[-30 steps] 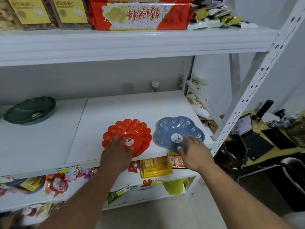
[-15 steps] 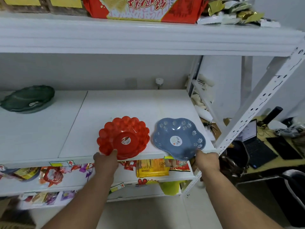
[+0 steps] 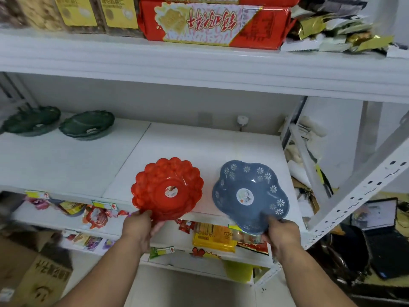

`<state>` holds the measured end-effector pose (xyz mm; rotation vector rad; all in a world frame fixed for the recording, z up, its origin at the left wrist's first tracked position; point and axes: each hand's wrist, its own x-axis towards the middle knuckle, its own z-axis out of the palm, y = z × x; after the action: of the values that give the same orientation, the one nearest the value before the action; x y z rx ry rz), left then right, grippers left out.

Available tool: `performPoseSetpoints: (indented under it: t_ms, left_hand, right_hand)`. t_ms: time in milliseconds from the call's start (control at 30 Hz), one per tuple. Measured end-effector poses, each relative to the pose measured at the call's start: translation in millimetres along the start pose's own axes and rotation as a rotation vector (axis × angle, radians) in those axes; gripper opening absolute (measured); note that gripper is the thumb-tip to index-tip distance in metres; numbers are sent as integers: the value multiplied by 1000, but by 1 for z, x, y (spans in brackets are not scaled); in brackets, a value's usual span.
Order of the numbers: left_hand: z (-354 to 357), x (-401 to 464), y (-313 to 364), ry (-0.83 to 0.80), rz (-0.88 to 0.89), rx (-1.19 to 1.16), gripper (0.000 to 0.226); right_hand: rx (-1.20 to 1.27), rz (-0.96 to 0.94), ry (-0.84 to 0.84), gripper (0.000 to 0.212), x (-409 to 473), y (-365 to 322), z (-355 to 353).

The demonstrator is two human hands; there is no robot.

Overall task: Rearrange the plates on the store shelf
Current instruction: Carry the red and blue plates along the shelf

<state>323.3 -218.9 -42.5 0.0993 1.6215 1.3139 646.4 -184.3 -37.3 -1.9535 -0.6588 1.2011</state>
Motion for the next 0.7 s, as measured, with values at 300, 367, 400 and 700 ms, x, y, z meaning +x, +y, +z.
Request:
performPoseSetpoints:
  t_ms: [300, 367, 400, 700]
  left_hand:
    - [-74, -46, 19, 229, 167, -232, 15]
    - [-100, -52, 19, 296, 187, -285, 18]
    - [-113, -54, 19, 336, 189, -315, 20]
    - [-212, -73, 39, 472, 207, -431, 20]
  right_hand:
    - [-48, -150, -303, 20, -28, -33, 43]
    - [-96, -181, -367, 24, -43, -33, 60]
    - [-131, -204, -392, 27, -51, -32, 68]
    - [-271, -289, -446, 34, -128, -34, 138]
